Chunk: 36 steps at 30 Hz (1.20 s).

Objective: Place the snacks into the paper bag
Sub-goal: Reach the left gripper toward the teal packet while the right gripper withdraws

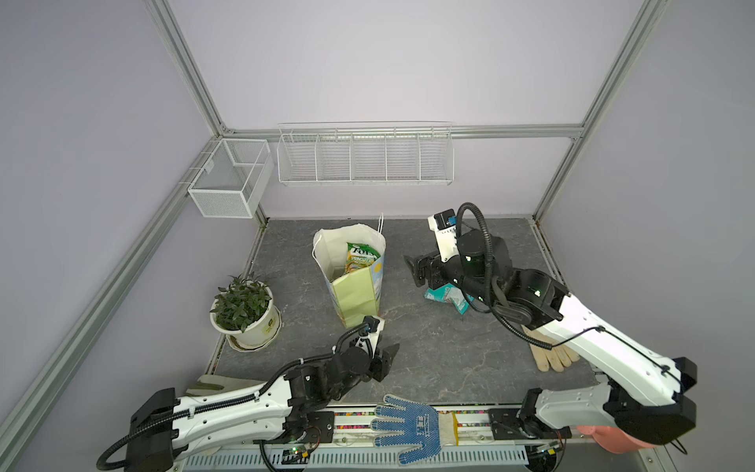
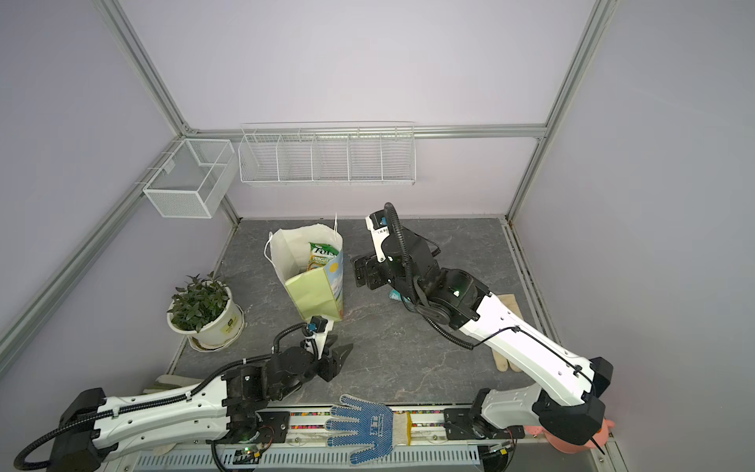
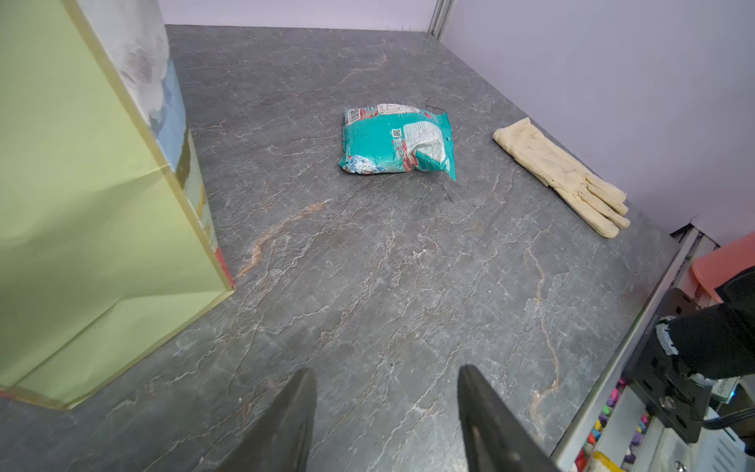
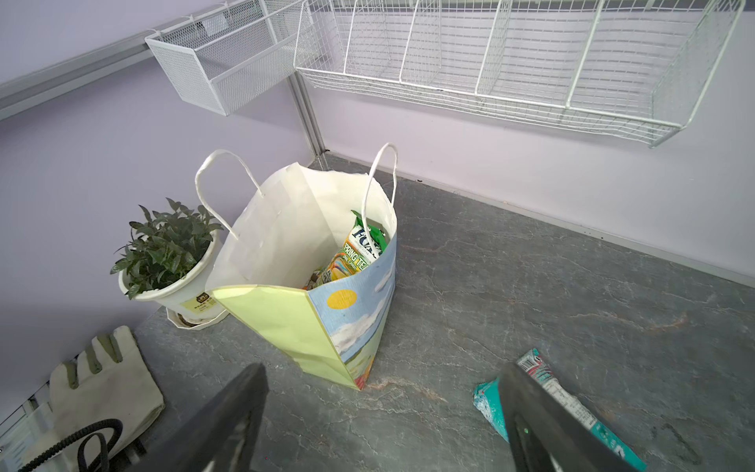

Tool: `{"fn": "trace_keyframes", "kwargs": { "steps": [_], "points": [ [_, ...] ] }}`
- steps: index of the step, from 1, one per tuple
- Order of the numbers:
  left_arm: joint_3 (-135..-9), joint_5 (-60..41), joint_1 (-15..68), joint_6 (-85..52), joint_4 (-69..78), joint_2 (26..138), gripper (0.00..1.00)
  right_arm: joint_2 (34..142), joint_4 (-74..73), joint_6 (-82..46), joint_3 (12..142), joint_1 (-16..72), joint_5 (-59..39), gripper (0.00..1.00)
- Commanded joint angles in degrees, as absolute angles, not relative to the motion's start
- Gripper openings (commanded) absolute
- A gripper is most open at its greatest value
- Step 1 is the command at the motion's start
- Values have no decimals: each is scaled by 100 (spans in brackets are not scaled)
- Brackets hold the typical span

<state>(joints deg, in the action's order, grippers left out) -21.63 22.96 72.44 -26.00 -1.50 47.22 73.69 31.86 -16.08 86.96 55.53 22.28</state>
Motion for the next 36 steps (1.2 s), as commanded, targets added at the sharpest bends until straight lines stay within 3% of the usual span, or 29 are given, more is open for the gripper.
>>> {"fn": "trace_keyframes", "kwargs": {
  "steps": [1,36],
  "points": [
    [-2454,2384,7277,-2420,34,4965,56,6990,3037,-1635,8436,5479,2484,91],
    [-4397,2103,7283,-1566,457,7702,57,4857,4086,-2118,6562,4363,3408,89]
  ]
}}
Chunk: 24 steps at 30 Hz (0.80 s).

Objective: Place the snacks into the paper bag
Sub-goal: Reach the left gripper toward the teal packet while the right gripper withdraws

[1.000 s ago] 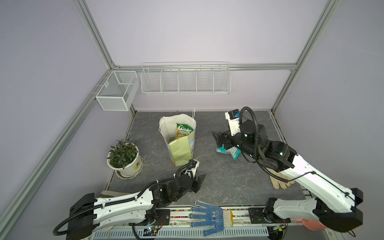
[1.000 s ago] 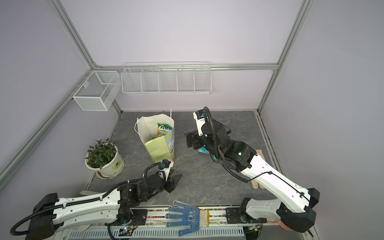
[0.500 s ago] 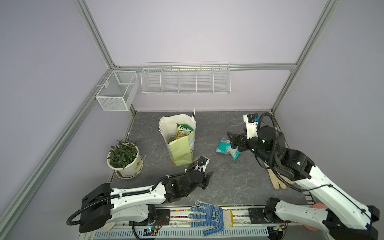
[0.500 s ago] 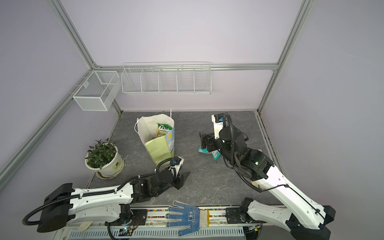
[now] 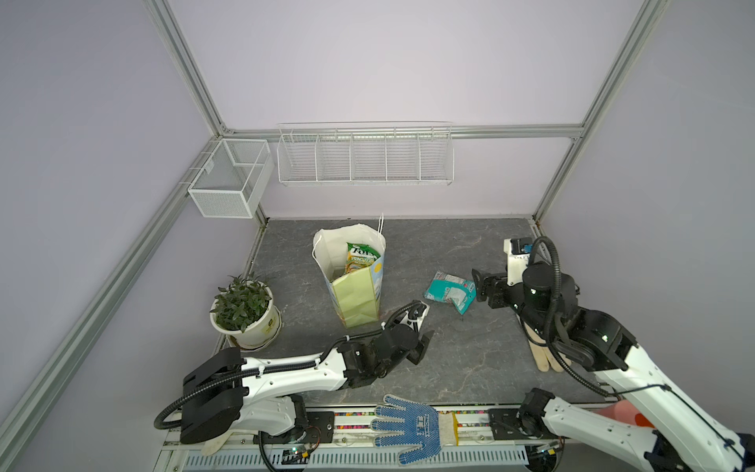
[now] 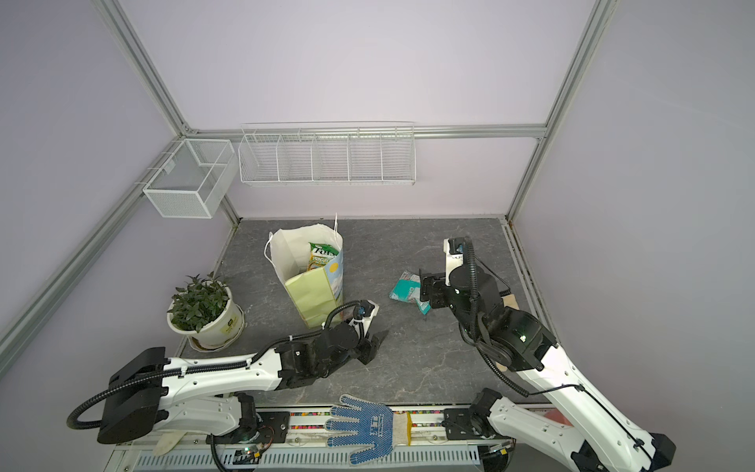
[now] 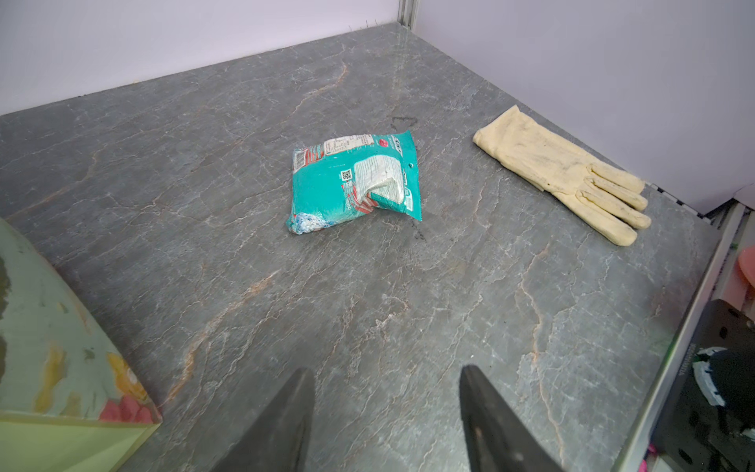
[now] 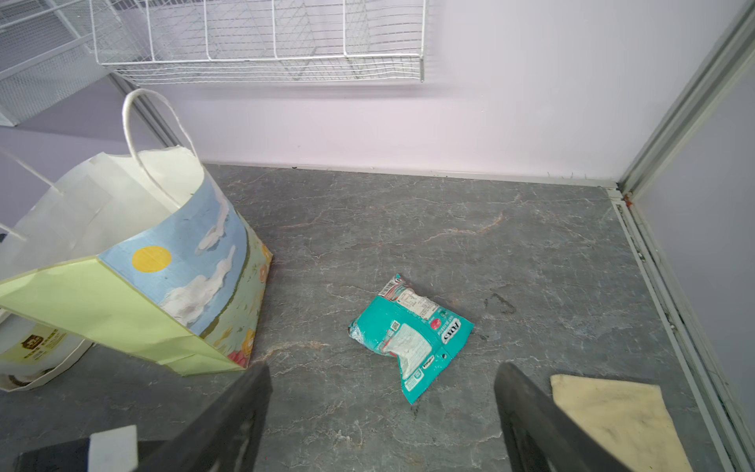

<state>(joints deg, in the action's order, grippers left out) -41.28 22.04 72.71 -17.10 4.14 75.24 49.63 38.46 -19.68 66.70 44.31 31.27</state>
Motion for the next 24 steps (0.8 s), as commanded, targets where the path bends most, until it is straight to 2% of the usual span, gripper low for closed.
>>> {"fn": "trace_keyframes", "kwargs": {
  "steps": [1,14,24],
  "points": [
    [-4462,2079,7281,-1556,457,7777,57,4829,4148,-2139,6540,4344,3463,89],
    [-5185,2409,7260,-1316,202,8312,58,4270,4446,-2493,5833,4119,3577,89],
    [-5725,2190,7120,-1204,154,8873,58,4039,4560,-2655,5528,4036,3568,88]
  ]
}}
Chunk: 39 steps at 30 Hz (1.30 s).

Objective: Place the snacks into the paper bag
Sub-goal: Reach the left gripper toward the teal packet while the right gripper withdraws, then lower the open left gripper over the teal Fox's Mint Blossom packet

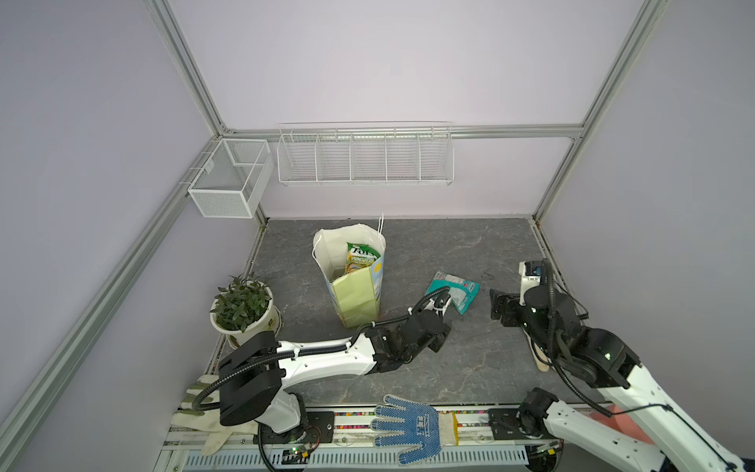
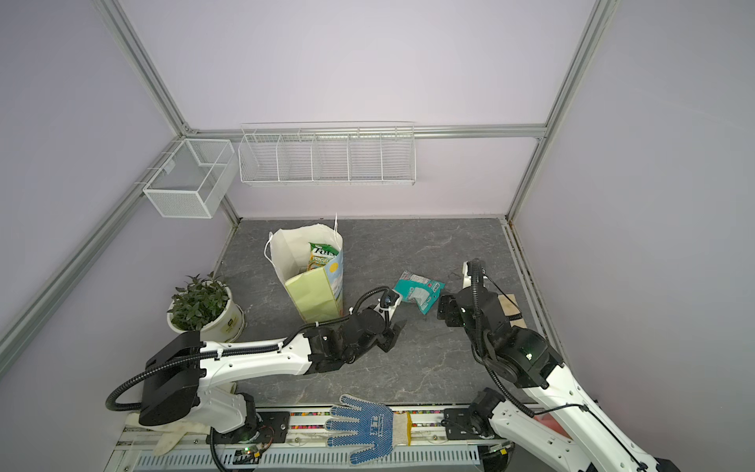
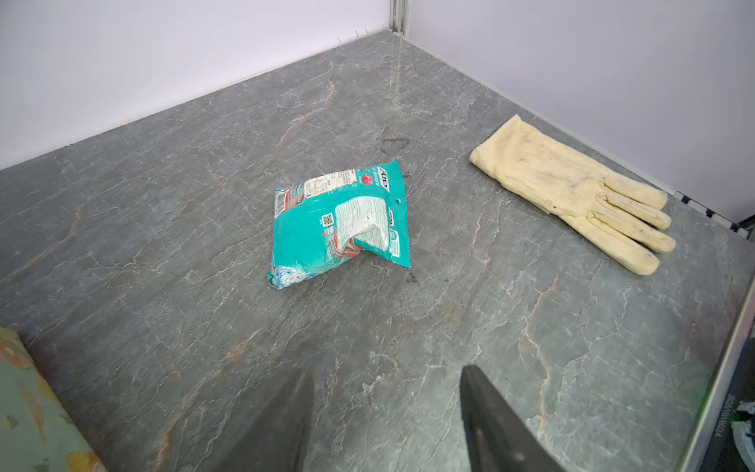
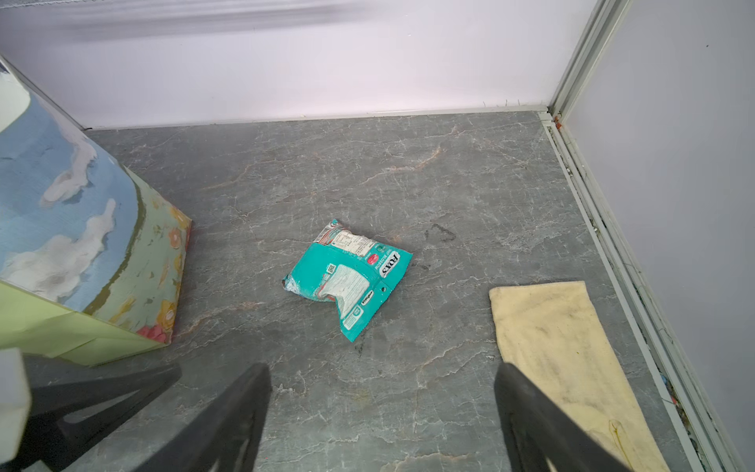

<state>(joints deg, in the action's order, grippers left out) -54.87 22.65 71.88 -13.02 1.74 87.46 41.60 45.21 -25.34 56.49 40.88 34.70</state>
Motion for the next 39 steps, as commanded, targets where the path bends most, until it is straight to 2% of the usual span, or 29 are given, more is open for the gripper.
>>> {"fn": "trace_keyframes", "kwargs": {
  "steps": [1,39],
  "points": [
    [-5767,2165,7104,-1196,158,8912,58,4005,4570,-2663,5513,4034,3577,89],
    [-7472,1581,6648,-1369,-67,10741,58,3037,4882,-3041,4291,3897,3265,88]
  ]
}}
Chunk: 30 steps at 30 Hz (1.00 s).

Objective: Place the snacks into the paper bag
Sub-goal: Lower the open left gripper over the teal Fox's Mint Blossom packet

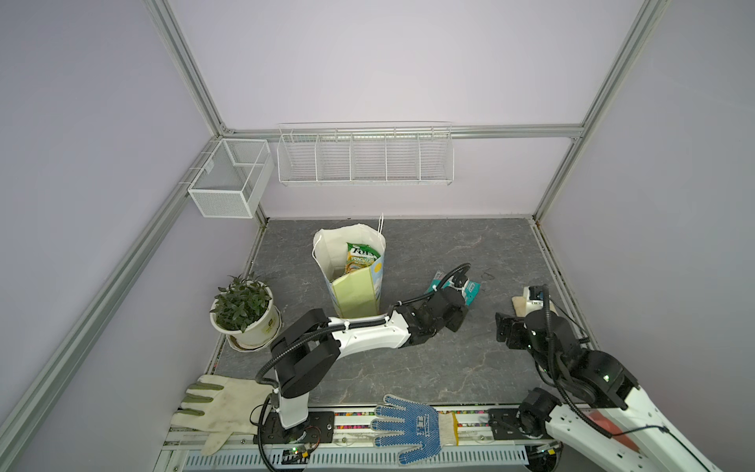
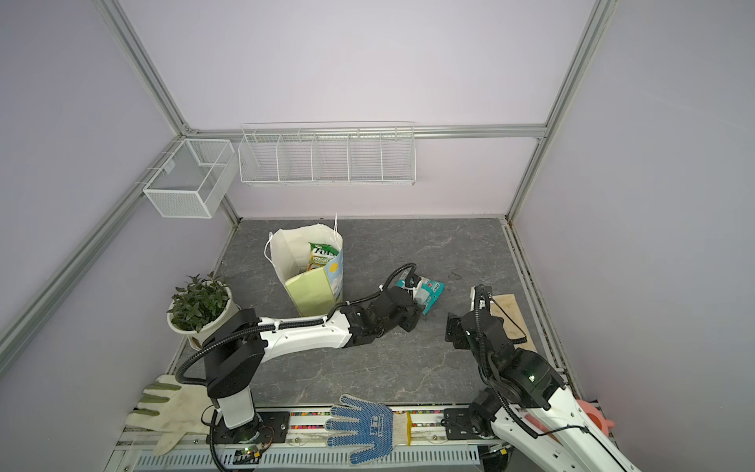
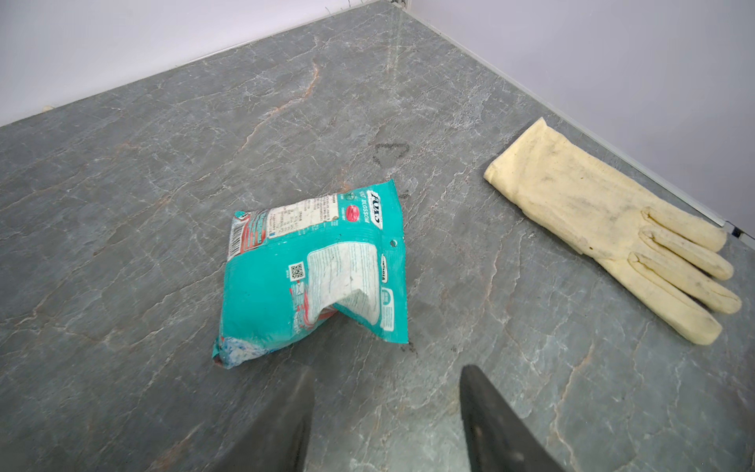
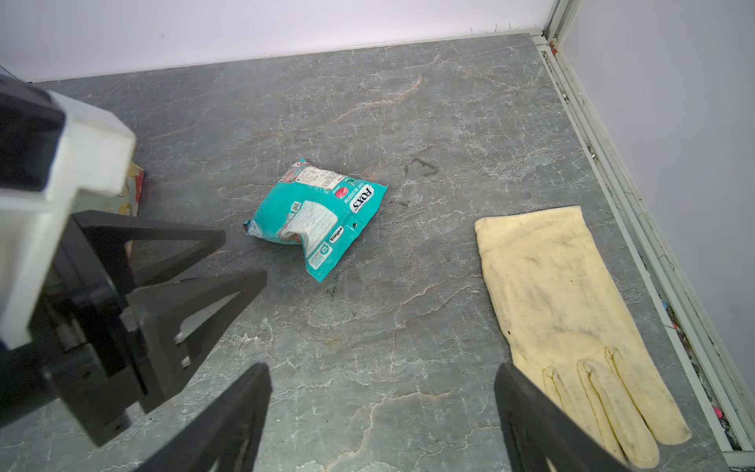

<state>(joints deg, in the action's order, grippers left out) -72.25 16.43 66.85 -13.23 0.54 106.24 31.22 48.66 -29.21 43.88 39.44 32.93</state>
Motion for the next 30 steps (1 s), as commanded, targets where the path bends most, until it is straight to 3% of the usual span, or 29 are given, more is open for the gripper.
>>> {"fn": "trace_keyframes", "kwargs": {
  "steps": [1,30],
  "points": [
    [-7539,1594,6644,-1386,-94,10806,58,3026,4902,-3040,4289,3895,3266,88],
    [-8806,1472,6500,-1413,-578,12111,58,2803,4896,-3327,4006,3882,3096,88]
  ]
}}
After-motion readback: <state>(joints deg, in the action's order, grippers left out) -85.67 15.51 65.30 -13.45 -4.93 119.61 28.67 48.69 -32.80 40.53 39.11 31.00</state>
